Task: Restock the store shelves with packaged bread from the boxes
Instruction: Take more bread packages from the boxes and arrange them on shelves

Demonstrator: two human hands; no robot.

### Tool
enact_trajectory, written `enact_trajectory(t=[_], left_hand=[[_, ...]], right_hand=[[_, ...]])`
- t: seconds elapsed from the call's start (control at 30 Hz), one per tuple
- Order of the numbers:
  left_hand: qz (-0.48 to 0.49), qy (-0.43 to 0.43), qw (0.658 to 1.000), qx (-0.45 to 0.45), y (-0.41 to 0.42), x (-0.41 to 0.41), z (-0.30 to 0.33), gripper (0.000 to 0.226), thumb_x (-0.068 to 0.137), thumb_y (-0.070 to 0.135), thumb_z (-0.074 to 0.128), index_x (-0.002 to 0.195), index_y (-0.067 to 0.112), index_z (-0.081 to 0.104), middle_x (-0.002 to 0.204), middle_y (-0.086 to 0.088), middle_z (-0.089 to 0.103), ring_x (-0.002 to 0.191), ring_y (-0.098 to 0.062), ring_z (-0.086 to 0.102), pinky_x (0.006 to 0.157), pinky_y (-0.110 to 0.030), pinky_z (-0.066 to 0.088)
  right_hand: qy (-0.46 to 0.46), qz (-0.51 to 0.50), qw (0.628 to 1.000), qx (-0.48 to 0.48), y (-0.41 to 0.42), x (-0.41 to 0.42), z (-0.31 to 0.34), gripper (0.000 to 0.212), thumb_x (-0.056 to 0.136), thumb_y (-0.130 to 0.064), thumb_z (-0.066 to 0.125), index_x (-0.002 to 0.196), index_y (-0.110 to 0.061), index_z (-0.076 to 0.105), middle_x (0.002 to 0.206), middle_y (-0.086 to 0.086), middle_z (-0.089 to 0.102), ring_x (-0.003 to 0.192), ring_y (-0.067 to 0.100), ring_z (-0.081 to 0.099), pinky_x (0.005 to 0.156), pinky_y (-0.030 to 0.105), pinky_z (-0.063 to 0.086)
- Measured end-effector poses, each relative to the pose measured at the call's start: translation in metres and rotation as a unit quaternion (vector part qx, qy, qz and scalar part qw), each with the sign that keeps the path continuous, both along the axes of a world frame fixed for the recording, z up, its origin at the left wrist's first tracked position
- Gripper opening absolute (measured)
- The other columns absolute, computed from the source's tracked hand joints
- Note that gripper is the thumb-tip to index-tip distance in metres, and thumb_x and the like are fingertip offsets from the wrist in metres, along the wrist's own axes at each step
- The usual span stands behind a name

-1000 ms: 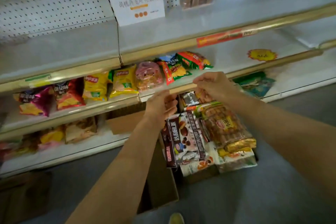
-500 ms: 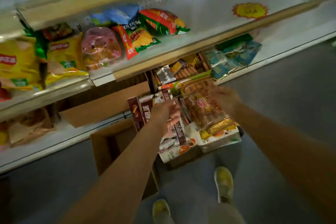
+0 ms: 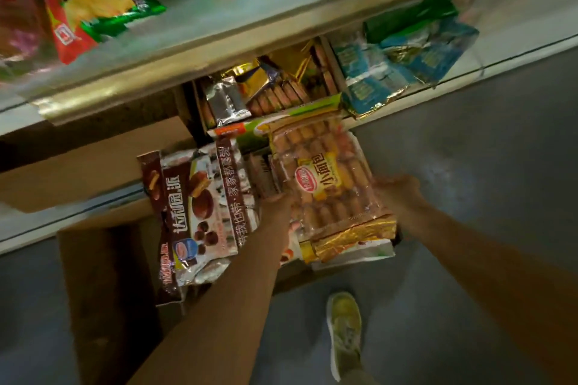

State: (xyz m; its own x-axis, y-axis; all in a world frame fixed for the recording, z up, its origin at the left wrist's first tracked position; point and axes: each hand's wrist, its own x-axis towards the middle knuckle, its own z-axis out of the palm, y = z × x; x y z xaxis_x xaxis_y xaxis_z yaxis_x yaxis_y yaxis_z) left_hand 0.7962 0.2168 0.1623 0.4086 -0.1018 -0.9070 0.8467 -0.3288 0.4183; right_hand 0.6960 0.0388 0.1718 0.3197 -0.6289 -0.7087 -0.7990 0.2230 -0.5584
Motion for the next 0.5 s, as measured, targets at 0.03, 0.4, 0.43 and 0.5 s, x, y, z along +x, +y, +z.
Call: enact_trajectory(t=[0.03,0.4,0.43,0.5], left_hand=[[0.002,-0.008,1.000,0.007,-0.009,0.001,-0.013,0.025,0.092,0.021,0.065,0.115,0.013,0.062,0.105,-0.008,0.070,0.092,-0.017,0.064,0.072,-0.032,0.050],[0.024,-0.016,0.997,0.066,-0.050,0.020,-0.106,0.037,0.098,0.049,0.051,0.091,0.013,0.059,0.068,-0.003,0.054,0.054,-0.012,0.042,0.052,-0.024,0.034],[0.032,-0.014,0.997,0.064,-0.051,0.020,-0.108,0.039,0.098,0.051,0.051,0.089,0.014,0.059,0.067,-0.003,0.053,0.054,-0.013,0.042,0.052,-0.024,0.034],[0.040,-0.013,0.997,0.066,-0.053,0.020,-0.110,0.039,0.097,0.053,0.052,0.095,0.014,0.059,0.070,-0.004,0.056,0.057,-0.014,0.045,0.054,-0.026,0.036]], right_hand=[[0.001,0.011,1.000,-0.004,-0.007,0.006,-0.009,0.023,0.091,-0.011,0.061,0.072,-0.023,0.058,0.061,-0.008,0.061,0.058,0.004,0.049,0.052,0.015,0.042],[0.038,0.076,0.995,0.043,-0.038,0.063,-0.092,0.052,0.100,-0.041,0.049,0.138,-0.005,0.046,0.134,0.014,0.054,0.121,0.031,0.052,0.088,0.033,0.039],[0.041,0.068,0.995,0.057,-0.039,0.064,-0.097,0.054,0.099,-0.044,0.050,0.139,-0.007,0.046,0.136,0.013,0.053,0.123,0.030,0.051,0.086,0.031,0.036],[0.043,0.052,0.995,0.077,-0.040,0.064,-0.100,0.065,0.094,-0.053,0.054,0.141,-0.010,0.044,0.140,0.012,0.051,0.127,0.030,0.048,0.087,0.032,0.032]])
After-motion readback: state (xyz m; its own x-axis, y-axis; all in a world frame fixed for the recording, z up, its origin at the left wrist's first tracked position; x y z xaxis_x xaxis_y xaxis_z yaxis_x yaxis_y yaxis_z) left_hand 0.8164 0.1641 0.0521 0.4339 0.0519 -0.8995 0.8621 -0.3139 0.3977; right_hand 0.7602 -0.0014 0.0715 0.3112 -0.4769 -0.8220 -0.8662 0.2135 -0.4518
